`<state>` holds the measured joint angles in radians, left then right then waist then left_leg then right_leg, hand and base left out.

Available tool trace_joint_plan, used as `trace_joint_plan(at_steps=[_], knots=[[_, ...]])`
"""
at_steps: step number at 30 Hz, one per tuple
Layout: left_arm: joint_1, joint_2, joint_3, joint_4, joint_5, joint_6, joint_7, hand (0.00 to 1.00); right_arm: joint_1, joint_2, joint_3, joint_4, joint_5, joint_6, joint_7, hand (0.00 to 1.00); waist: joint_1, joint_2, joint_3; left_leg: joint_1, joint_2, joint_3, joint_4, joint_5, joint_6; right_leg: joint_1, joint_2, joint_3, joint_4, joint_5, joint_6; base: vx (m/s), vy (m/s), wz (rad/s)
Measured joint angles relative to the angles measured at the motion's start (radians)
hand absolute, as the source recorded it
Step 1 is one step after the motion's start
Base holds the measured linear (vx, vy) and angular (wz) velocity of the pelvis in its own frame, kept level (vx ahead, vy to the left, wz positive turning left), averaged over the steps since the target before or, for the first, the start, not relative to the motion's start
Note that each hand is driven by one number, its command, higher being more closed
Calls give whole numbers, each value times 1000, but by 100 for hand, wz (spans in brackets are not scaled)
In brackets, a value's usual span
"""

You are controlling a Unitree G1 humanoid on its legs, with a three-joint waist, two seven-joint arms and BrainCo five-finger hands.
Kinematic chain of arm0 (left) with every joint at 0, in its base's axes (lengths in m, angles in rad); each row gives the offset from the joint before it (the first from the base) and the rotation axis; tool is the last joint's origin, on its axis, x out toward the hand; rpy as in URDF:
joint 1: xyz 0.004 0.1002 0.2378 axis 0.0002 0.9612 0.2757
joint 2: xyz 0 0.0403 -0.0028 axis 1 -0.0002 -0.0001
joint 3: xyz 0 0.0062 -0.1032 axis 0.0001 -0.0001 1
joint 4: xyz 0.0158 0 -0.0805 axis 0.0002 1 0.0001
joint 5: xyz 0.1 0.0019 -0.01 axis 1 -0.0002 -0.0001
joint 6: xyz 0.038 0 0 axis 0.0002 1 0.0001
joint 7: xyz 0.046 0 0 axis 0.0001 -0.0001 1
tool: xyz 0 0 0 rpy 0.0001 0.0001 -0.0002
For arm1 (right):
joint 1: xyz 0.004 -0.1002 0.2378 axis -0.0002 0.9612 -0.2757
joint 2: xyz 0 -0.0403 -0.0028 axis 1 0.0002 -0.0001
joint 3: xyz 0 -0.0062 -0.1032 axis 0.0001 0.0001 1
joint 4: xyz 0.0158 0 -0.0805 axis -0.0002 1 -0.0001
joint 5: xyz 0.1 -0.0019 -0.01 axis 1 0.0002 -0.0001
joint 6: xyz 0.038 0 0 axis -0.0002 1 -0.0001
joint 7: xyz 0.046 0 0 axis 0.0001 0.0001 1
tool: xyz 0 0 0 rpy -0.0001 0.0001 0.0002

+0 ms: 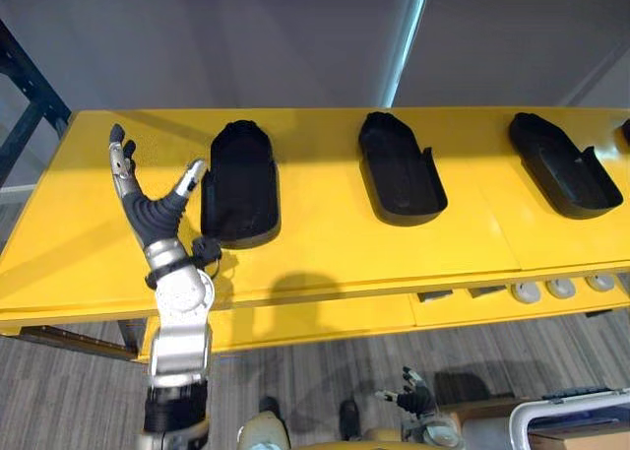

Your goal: Walk over and take plastic housings, then place them on the shelf

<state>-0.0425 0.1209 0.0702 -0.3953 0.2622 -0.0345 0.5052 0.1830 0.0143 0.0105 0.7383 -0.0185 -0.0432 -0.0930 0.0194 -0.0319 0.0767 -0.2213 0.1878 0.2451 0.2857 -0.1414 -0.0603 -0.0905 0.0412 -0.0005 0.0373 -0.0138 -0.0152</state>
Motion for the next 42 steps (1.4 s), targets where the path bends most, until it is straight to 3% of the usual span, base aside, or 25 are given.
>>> trace_joint_plan(at_steps=[3, 6, 11, 15, 25, 42], knots=[[134, -18, -63, -47, 56, -45, -28, 100, -2, 0, 0, 17, 1, -23, -1, 0, 9, 0, 0, 11, -1, 0, -6, 1, 0, 10, -2, -3, 0, -1, 1, 0, 0, 0], [242, -54, -79, -42, 64, -61, -73, 100, -2, -2, -1, 33, 8, -25, -7, 0, 23, 0, 0, 26, -7, -5, -14, 0, 0, 33, -8, -13, 0, -11, 8, -24, -3, 11], [332, -80, -83, 57, 49, -63, -150, 100, -2, -1, -4, 48, 8, -21, -13, 0, 50, -4, 0, 33, -18, -11, -25, 6, 6, 33, -19, -36, 10, -20, 13, -1, 9, 15], [337, -105, -112, 145, 45, -60, -199, 100, -3, 2, -6, 50, 8, -19, -13, 0, 50, -9, 1, 31, -33, -22, -28, 8, 10, 34, -34, -54, 29, -35, 23, 1, 30, 14], [295, -116, -159, 255, 69, -56, -213, 100, 1, 12, -10, 48, 8, -17, -18, 0, 47, -23, -5, 42, -43, 4, -36, 0, 21, 34, -47, -43, 32, -39, 29, 10, 21, -5], [232, -117, -182, 319, 104, -26, -143, 100, 8, 16, -13, 22, -14, -1, -18, 0, 48, -26, -21, 35, -28, 64, -40, -3, 15, -7, -47, -14, 46, -40, 36, -13, 4, -3]])
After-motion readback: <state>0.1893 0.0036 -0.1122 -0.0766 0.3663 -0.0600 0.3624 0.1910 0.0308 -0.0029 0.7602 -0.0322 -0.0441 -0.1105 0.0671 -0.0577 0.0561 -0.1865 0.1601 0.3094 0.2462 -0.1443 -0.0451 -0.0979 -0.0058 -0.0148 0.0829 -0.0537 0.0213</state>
